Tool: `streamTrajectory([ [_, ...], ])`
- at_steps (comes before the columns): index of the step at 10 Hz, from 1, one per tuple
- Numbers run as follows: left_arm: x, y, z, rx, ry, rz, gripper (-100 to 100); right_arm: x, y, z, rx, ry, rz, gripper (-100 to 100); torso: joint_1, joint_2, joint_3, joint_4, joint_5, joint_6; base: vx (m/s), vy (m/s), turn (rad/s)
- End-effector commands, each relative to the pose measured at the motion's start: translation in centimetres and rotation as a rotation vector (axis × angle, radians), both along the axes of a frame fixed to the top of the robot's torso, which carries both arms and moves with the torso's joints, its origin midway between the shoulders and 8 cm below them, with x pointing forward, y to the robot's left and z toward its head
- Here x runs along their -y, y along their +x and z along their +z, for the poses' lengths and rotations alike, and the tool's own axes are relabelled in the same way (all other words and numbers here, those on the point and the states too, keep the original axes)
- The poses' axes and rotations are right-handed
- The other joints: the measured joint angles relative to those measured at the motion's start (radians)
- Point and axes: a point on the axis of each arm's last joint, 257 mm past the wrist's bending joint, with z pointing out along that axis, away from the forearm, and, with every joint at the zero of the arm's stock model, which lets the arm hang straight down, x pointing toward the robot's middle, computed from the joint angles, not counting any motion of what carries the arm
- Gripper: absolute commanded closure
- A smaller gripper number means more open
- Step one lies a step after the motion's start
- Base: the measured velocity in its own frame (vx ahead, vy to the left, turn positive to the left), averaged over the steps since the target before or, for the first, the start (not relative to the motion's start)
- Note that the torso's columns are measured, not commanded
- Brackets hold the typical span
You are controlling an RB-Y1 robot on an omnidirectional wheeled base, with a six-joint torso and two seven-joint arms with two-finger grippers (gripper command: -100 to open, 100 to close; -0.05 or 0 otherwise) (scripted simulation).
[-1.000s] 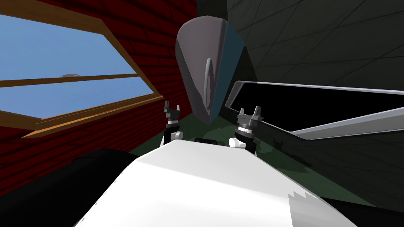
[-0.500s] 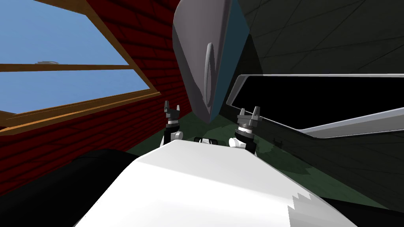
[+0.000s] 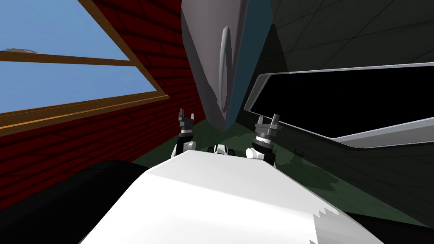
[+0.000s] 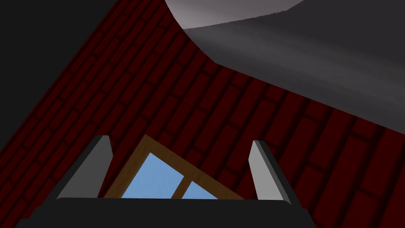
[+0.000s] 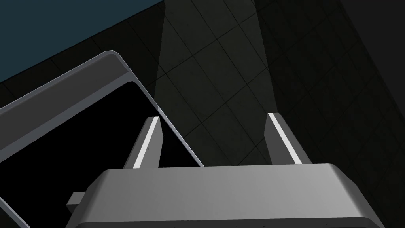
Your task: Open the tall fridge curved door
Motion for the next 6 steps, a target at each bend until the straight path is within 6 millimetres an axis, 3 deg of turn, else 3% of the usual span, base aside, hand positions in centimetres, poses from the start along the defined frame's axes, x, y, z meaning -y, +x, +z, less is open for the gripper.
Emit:
streamTrajectory([
  [1, 0.2, 0.5, -1.3, -0.020, 0.066, -0.005, -100, 0.0, 0.0, 0.0, 0.000, 0.000, 0.000, 0, 0.000, 0.001, -0.001, 0.001, 0.000, 0.000, 0.081, -0.054, 0.019],
  [6, -0.3, 2.1, -5.0, -0.065, 0.169, 0.019, -100, 0.0, 0.0, 0.0, 0.000, 0.000, 0.000, 0, 0.000, 0.003, 0.000, 0.002, 0.000, 0.000, 0.094, -0.071, 0.017],
])
